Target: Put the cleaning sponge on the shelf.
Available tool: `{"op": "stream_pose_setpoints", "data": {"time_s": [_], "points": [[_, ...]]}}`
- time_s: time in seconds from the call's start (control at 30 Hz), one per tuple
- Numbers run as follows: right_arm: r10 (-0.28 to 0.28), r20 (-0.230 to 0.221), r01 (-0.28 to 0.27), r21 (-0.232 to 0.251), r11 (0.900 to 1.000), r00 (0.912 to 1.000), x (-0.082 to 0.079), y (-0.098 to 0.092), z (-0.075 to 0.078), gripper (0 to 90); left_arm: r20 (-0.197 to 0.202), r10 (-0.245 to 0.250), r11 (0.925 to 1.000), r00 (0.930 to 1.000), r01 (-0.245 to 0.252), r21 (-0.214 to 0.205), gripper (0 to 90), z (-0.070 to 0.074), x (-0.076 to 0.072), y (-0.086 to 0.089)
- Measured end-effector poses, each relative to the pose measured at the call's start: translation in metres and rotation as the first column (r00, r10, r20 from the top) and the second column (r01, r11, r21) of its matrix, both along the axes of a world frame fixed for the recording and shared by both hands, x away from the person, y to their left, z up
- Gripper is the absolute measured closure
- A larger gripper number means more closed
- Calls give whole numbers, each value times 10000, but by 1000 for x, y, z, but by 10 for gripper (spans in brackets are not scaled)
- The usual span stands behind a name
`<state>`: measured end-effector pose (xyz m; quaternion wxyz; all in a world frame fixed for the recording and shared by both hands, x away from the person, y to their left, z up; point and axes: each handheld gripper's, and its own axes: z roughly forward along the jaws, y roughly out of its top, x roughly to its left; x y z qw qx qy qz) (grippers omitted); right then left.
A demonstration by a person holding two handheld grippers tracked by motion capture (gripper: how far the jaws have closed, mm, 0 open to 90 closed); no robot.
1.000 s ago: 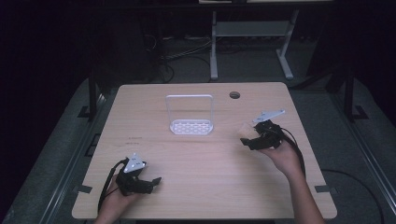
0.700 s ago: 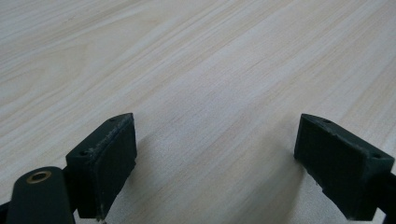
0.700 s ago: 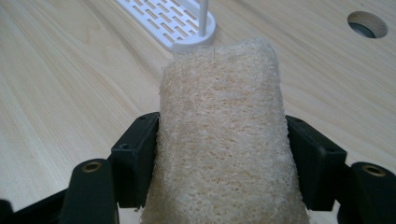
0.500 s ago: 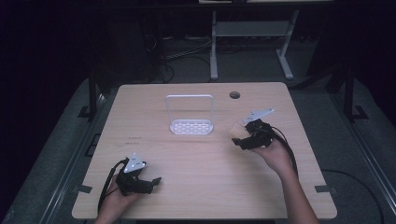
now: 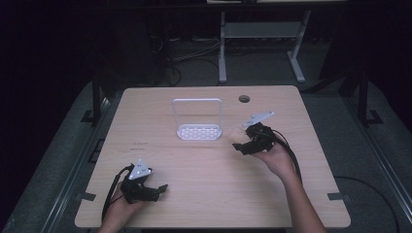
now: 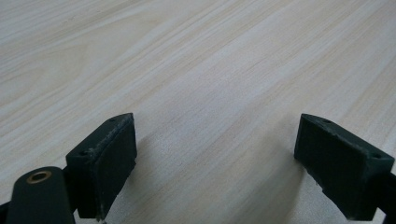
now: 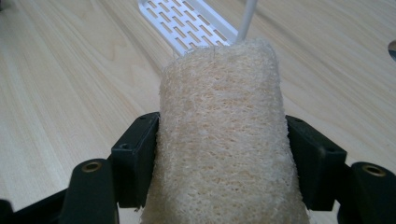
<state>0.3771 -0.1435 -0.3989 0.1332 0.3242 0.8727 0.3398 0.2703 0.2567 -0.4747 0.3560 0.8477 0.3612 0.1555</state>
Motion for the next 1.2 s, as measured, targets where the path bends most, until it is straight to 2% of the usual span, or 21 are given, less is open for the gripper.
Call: {"op": "stream_pose_setpoints", "data": {"time_s": [0.57, 1.2], "points": [[400, -22, -400, 177, 9990, 9992, 7, 23, 2, 324, 9, -1, 10000, 10000, 1, -6, 123, 0, 0, 0], [810, 6, -810, 164, 9966, 9967, 17, 52, 3, 324, 7, 22, 10000, 10000, -22, -20, 122, 0, -1, 0]]}}
